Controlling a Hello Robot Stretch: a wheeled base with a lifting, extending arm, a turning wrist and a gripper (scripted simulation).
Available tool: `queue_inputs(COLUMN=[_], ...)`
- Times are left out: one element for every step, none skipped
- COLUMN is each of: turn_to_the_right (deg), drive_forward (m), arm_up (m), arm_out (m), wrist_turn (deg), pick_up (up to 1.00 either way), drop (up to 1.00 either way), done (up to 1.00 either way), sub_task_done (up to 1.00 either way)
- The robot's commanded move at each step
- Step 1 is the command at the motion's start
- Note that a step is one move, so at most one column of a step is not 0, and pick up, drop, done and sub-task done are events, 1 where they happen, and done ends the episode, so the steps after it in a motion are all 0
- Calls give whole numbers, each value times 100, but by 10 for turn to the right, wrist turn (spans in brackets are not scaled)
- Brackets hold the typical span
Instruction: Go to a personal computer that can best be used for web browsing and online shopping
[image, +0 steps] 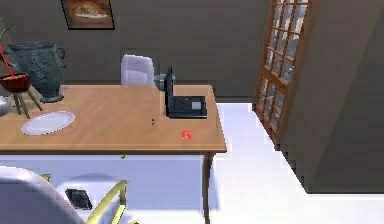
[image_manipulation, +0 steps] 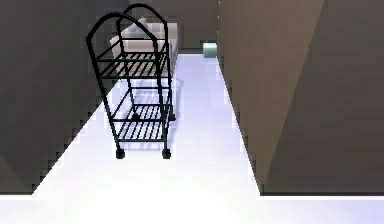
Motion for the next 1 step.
queue_inputs(turn_to_the_right=[0], drive_forward=[0], arm_up=[0], arm_out=[0], wrist_turn=[0], pick_up=[0], drop=[0], done=[100], sub_task_done=[0])
